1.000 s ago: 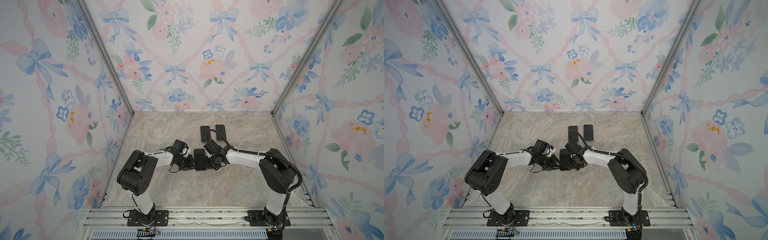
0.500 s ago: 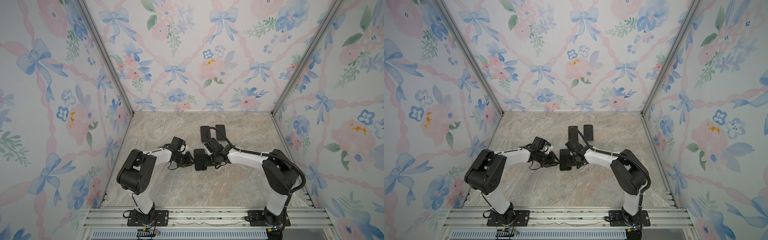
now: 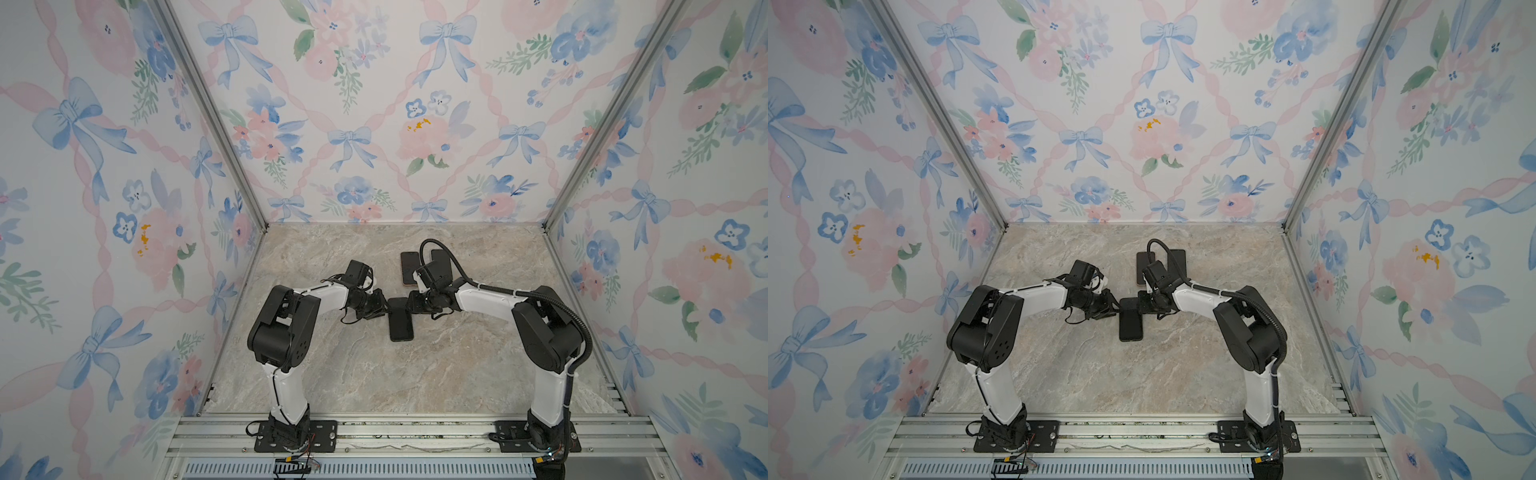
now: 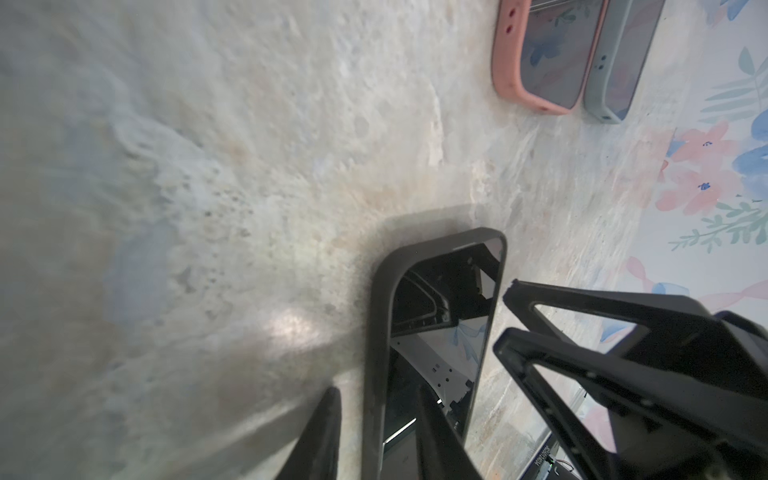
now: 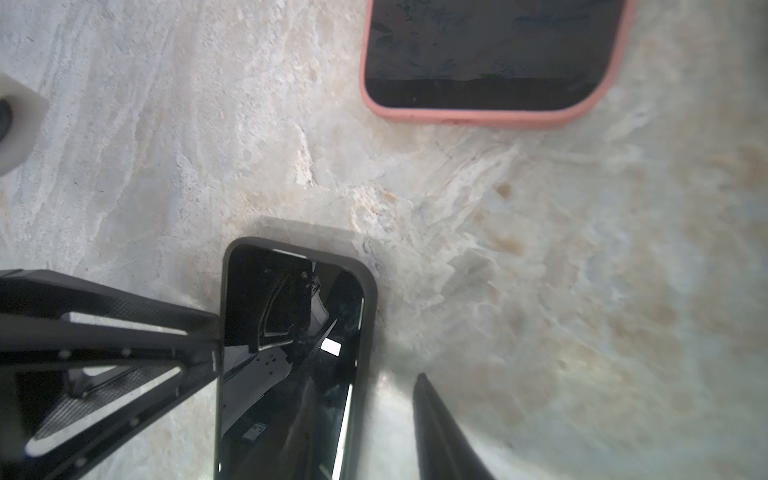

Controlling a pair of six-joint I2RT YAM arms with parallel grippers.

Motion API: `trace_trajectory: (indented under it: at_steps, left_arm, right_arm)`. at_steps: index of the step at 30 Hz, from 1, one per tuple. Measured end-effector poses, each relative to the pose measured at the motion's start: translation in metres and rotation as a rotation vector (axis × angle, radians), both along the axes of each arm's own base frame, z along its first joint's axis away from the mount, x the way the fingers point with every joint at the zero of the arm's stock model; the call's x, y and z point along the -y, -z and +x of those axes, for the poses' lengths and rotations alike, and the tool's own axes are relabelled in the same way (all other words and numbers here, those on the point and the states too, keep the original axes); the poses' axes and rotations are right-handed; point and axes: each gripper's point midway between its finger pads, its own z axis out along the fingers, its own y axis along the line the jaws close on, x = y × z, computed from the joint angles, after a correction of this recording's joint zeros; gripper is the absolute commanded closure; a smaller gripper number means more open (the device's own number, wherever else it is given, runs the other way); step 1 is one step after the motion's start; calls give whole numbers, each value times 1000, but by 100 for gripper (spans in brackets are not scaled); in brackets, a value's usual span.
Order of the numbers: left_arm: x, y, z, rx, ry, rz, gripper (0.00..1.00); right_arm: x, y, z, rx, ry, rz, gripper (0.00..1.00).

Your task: Put the phone into the phone case

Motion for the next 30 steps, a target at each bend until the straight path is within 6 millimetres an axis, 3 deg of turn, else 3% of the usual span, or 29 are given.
trace_trajectory:
  at_steps: [17,30]
  left_arm:
    - [14,0,6,-2,25,1,70]
    - [14,0,6,2,25,8,69]
  right_arm:
    - [-9,2,15,5,1,15,81]
    - [-4,-1,18,9,15,-23,88]
